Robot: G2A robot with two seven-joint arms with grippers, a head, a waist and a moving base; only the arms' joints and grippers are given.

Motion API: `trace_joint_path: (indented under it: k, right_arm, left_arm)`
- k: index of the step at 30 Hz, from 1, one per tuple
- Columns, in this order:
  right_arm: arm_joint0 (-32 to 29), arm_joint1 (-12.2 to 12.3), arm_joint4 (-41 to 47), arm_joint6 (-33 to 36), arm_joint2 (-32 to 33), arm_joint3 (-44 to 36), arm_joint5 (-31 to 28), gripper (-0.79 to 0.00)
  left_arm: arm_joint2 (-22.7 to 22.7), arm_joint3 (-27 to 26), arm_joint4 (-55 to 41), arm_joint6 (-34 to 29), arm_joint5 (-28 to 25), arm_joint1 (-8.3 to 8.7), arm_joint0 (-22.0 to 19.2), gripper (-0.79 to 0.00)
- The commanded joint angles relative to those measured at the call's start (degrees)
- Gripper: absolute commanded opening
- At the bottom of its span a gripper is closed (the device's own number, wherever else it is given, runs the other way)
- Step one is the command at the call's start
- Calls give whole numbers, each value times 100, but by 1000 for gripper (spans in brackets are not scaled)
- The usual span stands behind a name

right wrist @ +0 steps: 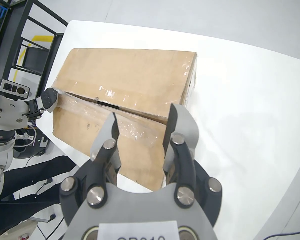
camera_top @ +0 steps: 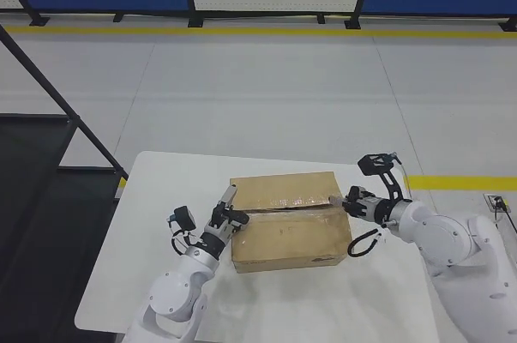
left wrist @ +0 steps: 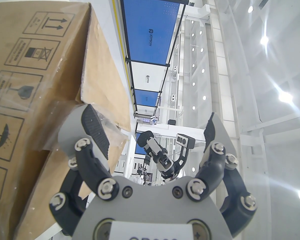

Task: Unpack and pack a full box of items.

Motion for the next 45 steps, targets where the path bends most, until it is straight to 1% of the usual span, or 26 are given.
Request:
trace_joint_path:
  k: [1,4,5,6,7,8,9,11,13,16,20,21,22,24,25,27,29,33,40,45]
  right_arm:
    - [1,0,0,1,-1,-1,-3,0]
    - [1,0,0,1,-1,-1,-3,0]
    - [-47,3,-81,-131,-45,-60,-209,0]
    - [-80,17,-259,-193,-101,-123,-541,0]
    - [-89,38,-503,-228,-123,-177,-854,0]
    - [-104,58,-771,-251,-129,-219,-1028,0]
    - [-115,78,-1086,-257,-152,-295,-1171,0]
    - [-127,107,-1506,-203,-293,-410,-1721,0]
    - [-60,134,-1946,-55,-403,-334,-2098,0]
    - [168,114,-2166,200,-654,-144,-2253,0]
    - [567,61,-2165,460,-955,189,-2412,0]
    - [662,49,-2142,503,-1007,280,-2455,-46]
    - [740,38,-2104,551,-1061,360,-2509,-172]
    - [866,22,-2072,615,-1131,476,-2556,-280]
    - [907,17,-2060,659,-1175,510,-2616,-311]
    - [969,13,-2092,755,-1226,572,-2643,-320]
    - [1009,6,-2097,793,-1275,591,-2664,-394]
    - [1036,1,-2148,822,-1361,605,-2747,-394]
    - [948,32,-2251,620,-1373,441,-3098,-400]
    - [948,30,-2361,782,-1449,393,-2976,-416]
  left_arm:
    - [-12,-1,-42,30,-20,-5,-4,0]
    - [-10,5,-44,35,-26,-7,-7,0]
    - [-9,6,-43,33,-15,-8,-8,0]
    - [-10,4,-28,27,-6,-7,-12,0]
    - [-9,2,-19,20,1,-7,-16,0]
    - [-8,0,-19,20,7,-8,-19,0]
    - [-6,-1,-4,16,14,-8,-24,0]
    - [-3,-2,1,20,23,-9,-30,0]
    - [-1,-3,4,20,13,-11,-31,0]
    - [1,-5,8,22,9,-13,-27,0]
    - [-4,-23,14,51,-8,-16,-9,0]
    - [-4,-30,15,53,-17,-16,-5,0]
    - [-5,-32,15,57,-21,-17,-2,0]
    - [-2,-39,13,68,-23,-19,5,0]
    - [2,-43,5,65,-23,-20,9,0]
    - [6,-45,6,68,-25,-22,13,0]
    - [14,-44,9,73,-28,-25,15,0]
    - [31,-31,32,84,-17,-29,4,0]
    - [33,-24,51,85,8,-33,-8,0]
    - [27,-29,66,88,12,-35,-4,0]
